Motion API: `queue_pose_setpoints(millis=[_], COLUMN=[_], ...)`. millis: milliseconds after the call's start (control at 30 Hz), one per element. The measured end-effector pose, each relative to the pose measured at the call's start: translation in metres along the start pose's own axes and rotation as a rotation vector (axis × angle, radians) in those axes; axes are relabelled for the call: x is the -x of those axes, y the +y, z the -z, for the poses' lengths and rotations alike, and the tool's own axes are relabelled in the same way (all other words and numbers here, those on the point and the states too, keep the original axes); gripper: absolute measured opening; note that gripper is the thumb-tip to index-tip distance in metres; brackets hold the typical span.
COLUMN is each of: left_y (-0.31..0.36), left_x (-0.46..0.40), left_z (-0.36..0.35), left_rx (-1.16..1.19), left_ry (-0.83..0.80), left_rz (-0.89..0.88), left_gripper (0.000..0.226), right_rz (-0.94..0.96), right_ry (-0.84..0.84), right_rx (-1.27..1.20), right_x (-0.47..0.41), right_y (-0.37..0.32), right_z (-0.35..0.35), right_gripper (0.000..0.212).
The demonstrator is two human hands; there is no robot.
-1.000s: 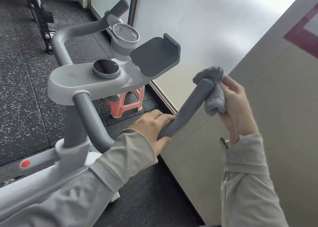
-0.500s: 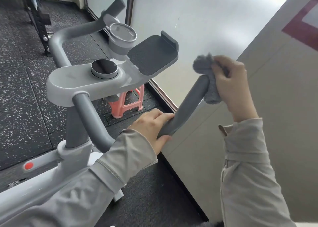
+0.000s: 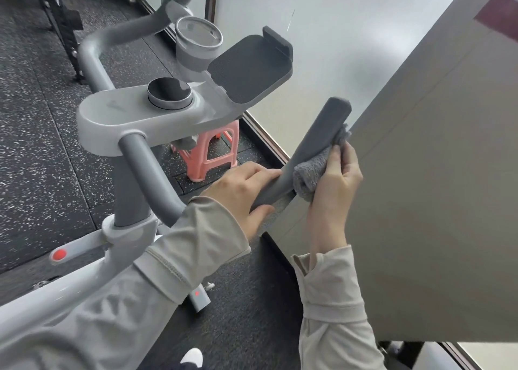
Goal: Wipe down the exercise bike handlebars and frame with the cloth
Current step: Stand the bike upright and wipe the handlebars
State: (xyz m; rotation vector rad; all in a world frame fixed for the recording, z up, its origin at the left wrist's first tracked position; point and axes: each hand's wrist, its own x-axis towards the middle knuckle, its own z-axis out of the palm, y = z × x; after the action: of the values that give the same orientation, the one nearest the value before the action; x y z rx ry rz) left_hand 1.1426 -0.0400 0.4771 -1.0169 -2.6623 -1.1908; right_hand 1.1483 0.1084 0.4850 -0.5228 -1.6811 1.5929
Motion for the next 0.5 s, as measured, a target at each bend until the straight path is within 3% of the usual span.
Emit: queue_pose_setpoints(millis=[233,500], left_y=[-0.006,-0.008], left_x=[0.013,0.03], left_z=[0.009,0.02], left_rx=[-0.009,-0.054], left_ry=[0.017,-0.011], left_rz=[-0.017,-0.017], left_gripper=[0.054,0.052], right_rz=[0.006,-0.055], right_ry=[-0.022,-0.049], right_rx=[0.085,0.011], right_x=[0.02,0.044], right_y=[0.012,0.025], right_z=[0.002,-0.003], right_gripper=[0.05,0.045])
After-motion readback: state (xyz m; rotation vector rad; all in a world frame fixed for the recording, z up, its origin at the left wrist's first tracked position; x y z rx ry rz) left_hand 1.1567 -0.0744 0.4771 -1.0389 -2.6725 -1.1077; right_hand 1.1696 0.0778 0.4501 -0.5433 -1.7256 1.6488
